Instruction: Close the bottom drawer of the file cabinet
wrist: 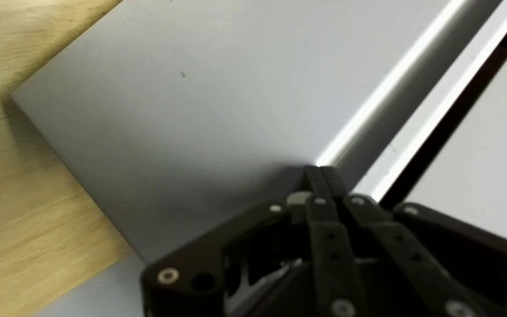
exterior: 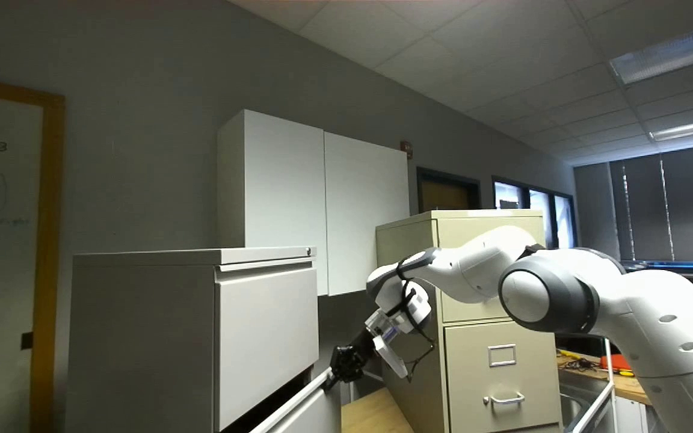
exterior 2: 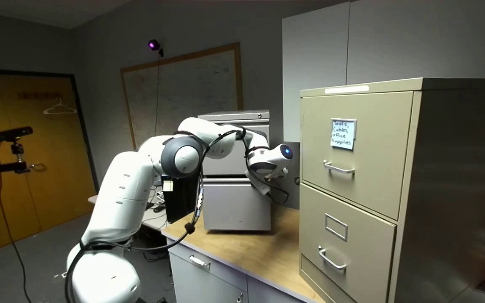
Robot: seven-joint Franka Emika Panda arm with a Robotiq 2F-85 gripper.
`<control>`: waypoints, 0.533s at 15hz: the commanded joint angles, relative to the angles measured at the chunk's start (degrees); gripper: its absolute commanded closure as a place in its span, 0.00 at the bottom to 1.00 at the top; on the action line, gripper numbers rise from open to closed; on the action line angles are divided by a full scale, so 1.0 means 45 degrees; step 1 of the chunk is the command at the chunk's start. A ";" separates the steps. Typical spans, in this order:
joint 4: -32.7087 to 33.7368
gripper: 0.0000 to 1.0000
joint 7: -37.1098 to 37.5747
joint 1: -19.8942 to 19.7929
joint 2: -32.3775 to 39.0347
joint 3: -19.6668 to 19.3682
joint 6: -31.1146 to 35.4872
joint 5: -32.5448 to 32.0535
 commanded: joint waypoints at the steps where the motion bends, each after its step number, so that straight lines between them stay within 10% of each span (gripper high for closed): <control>1: 0.2745 1.00 0.0641 -0.0316 0.1249 0.0668 -0.0674 0.0017; 8: 0.5989 1.00 0.1417 -0.0223 0.3337 0.1320 -0.1245 -0.1098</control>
